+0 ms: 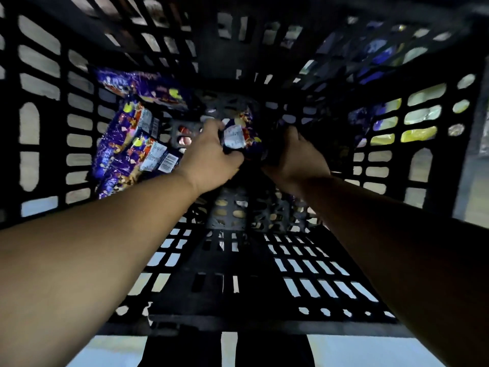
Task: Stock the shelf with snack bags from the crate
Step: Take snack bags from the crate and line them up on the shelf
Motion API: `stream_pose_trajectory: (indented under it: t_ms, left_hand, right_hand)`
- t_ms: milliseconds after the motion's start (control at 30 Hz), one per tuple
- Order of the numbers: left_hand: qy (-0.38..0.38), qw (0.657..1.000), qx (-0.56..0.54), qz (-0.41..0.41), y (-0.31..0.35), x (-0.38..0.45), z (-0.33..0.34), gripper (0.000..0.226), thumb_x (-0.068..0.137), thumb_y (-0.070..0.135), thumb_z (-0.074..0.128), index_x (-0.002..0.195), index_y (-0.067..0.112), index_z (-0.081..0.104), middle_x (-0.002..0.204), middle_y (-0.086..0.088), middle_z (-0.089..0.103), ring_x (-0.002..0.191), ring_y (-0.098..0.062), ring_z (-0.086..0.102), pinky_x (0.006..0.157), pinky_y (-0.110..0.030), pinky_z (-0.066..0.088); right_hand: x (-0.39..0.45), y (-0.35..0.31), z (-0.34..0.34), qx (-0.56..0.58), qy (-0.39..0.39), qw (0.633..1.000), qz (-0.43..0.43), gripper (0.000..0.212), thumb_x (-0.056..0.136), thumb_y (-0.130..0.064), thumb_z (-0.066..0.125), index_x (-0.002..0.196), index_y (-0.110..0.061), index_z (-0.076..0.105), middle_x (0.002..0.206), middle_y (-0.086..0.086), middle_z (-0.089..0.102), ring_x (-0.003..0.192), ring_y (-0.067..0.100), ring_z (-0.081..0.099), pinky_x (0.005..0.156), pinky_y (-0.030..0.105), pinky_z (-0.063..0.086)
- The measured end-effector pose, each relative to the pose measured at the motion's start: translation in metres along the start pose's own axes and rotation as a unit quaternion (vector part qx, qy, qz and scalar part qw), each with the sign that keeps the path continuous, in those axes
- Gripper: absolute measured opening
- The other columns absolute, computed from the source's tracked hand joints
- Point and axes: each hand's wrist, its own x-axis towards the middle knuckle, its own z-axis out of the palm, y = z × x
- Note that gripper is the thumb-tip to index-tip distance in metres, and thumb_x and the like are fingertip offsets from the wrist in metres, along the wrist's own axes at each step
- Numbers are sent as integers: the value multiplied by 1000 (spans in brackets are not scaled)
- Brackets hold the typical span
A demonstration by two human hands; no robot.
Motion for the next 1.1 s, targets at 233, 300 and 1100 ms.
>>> stream_pose_trajectory:
  t_ms: [233, 300, 1100]
  left_hand:
    - [-17, 964, -239, -117, 2, -11, -26, 18, 88, 6, 56, 97, 21, 59, 88, -3, 67, 79, -19, 63, 70, -27, 50]
    - [-37, 941, -292, -169, -2, -13, -26, 18, 87, 3, 53, 99, 16, 59, 91, -7, 66, 81, -23, 61, 74, -30, 47]
    - [-39, 973, -31, -225, -37, -7, 5, 46, 83, 34, 70, 118, 16, 47, 105, -6, 68, 88, -27, 69, 87, -41, 55]
  right_hand:
    - [-5, -6, -16, 179, -10, 983, 29, 44, 92, -33, 55, 133, -21, 45, 119, 4, 63, 104, 24, 61, 89, 38, 52]
    - [-6, -5, -17, 206, -4, 978, 38, 45, 93, -33, 56, 135, -22, 45, 119, 1, 63, 104, 22, 61, 89, 35, 52]
    - [-12, 36, -8, 148, -23, 977, 149, 23, 100, -19, 46, 95, -40, 55, 105, -13, 60, 101, 14, 55, 88, 35, 48]
